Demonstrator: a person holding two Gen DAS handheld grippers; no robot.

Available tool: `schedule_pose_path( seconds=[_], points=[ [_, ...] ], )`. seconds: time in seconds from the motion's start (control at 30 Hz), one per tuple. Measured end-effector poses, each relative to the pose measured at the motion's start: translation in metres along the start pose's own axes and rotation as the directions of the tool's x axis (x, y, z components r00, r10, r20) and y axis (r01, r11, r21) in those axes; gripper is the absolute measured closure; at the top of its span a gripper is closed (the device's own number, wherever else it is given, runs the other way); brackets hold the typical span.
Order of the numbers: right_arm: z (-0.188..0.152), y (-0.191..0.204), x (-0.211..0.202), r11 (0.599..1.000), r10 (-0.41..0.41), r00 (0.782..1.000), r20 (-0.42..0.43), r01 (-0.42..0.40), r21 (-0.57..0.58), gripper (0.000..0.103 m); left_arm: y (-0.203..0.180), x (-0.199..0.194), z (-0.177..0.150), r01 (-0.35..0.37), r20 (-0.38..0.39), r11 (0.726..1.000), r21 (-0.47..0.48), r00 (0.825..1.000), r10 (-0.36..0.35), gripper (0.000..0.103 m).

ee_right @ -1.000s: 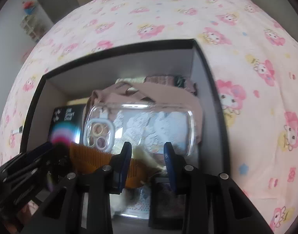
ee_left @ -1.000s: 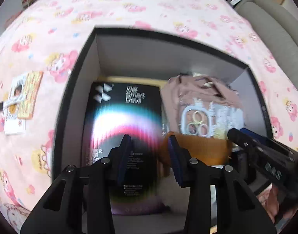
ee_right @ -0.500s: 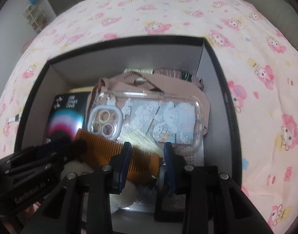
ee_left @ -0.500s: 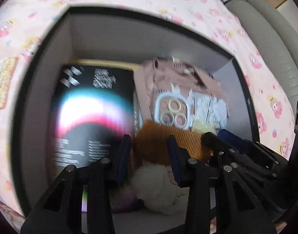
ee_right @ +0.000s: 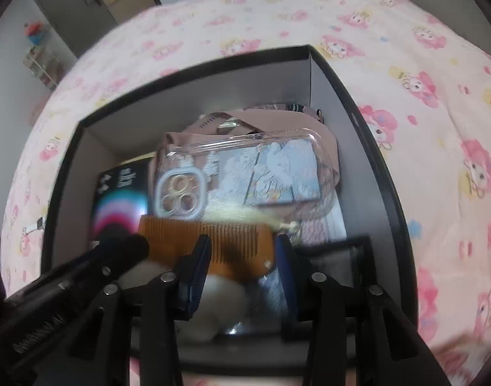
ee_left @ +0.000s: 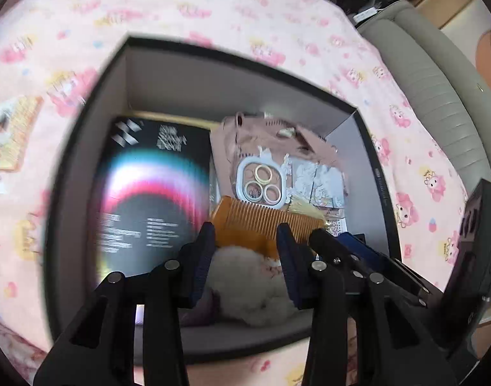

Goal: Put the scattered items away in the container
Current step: 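Withdraw the right tool from the box toward the white watch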

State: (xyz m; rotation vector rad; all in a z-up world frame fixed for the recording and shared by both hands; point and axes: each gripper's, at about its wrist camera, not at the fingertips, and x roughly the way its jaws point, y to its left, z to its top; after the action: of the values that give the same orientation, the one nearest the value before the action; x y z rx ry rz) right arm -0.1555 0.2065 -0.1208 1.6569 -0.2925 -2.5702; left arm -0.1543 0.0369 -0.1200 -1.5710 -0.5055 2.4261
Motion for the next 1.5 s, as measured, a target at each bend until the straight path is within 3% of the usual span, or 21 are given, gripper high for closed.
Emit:
schedule_pose_path(
  seconds=[0.1,0.23,0.5,0.9,1.5],
  points=[
    [-0.012,0.010,-0.022,0.999,-0.025,0.996,0.084,0.028,-0.027,0.066,-0.004,-0.023,-0.007,-0.030,0.042,0.998,0.053,0.999,0.028,0.063],
    [-0.021,0.025,-0.041,0.996,-0.040,0.989,0.140,0.050,-0.068,0.066,-0.001,-0.057,-0.019,-0.019,0.063,0.995,0.096,0.998,0.013,0.063],
    [-0.051,0.055,-0.072,0.990,0.008,0.989,0.148,0.012,-0.137,0.066,0.003,-0.108,-0.047,-0.031,0.092,0.985,0.167,0.996,0.015,0.063],
    [-0.084,0.113,-0.102,0.971,0.041,0.980,0.193,0.007,-0.241,0.066,0.042,-0.159,-0.067,-0.057,0.152,0.986,0.157,0.988,0.033,0.062],
    [-0.105,0.225,-0.088,0.916,0.089,0.986,0.139,-0.026,-0.401,0.066,0.148,-0.203,-0.082,-0.100,0.196,0.995,0.000,0.976,0.098,0.062]
  ],
)
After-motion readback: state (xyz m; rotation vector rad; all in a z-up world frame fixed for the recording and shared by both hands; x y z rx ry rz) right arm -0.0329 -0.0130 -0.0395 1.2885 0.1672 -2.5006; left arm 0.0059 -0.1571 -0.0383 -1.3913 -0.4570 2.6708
